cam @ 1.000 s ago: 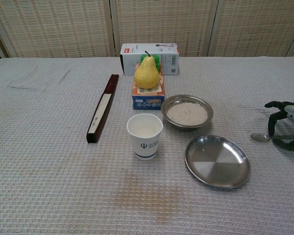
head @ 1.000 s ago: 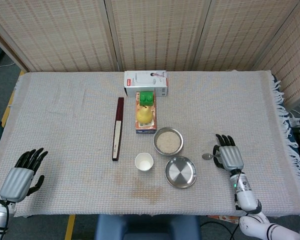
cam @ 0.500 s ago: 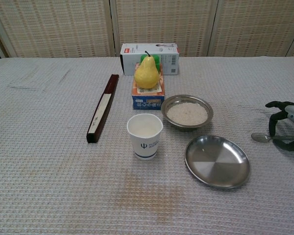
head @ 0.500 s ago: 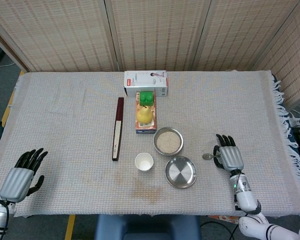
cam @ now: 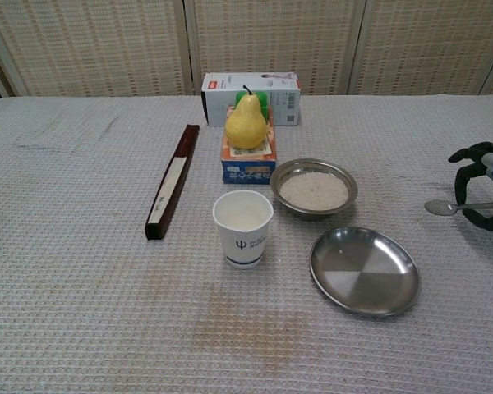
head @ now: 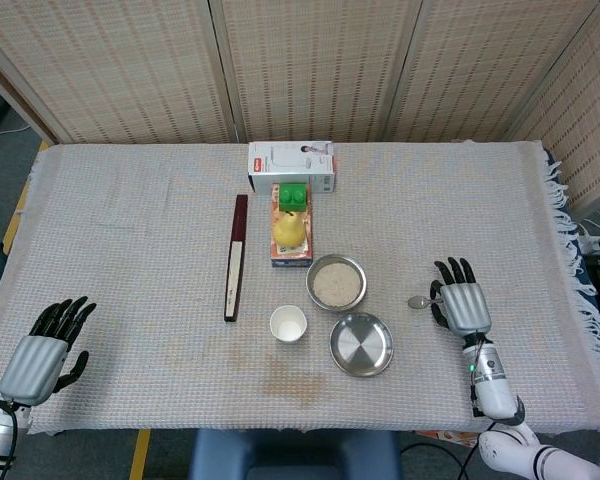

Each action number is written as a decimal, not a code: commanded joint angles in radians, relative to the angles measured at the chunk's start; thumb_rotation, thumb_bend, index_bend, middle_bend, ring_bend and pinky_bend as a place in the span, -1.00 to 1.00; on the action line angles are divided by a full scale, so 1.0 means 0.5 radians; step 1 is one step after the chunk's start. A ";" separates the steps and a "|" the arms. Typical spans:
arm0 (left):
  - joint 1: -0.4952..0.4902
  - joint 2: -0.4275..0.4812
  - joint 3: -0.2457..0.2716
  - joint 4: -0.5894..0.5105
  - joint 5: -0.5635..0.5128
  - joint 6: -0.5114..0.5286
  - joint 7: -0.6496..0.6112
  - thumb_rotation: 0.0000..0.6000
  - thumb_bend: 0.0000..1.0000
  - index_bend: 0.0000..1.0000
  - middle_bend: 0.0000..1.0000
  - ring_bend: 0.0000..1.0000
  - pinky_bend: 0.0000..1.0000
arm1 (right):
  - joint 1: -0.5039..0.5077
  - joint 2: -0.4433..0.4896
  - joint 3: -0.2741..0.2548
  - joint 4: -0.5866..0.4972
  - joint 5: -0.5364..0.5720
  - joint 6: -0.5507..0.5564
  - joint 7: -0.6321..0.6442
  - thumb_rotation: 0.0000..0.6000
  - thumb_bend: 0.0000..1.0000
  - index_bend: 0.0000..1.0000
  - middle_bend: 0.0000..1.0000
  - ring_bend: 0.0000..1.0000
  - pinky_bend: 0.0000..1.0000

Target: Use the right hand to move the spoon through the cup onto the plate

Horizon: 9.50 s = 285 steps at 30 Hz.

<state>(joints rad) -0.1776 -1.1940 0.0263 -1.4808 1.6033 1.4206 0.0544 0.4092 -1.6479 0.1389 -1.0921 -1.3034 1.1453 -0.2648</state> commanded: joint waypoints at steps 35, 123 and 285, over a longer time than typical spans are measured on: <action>0.000 0.043 0.050 -0.015 0.109 0.034 -0.073 1.00 -0.02 -1.00 -1.00 -1.00 -0.82 | 0.718 -0.216 0.104 -0.096 0.056 -0.235 -1.664 1.00 -0.12 0.48 -0.73 -1.00 -0.98; -0.013 0.025 0.039 -0.014 0.065 -0.008 -0.028 1.00 -0.02 -1.00 -1.00 -1.00 -0.82 | 0.607 -0.314 0.146 -0.225 0.021 0.006 -0.664 1.00 -0.12 0.47 -0.72 -1.00 -0.98; 0.031 0.093 0.025 -0.071 0.033 0.031 -0.111 1.00 0.00 -1.00 -1.00 -1.00 -0.77 | -0.340 0.324 -0.433 -1.013 -0.374 0.908 -0.553 1.00 -0.47 -0.59 -0.85 -1.00 -1.00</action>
<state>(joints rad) -0.1656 -1.1440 0.0427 -1.5253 1.6178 1.4255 0.0085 0.3249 -1.5614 -0.0645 -1.5321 -1.4884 1.5009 -0.5583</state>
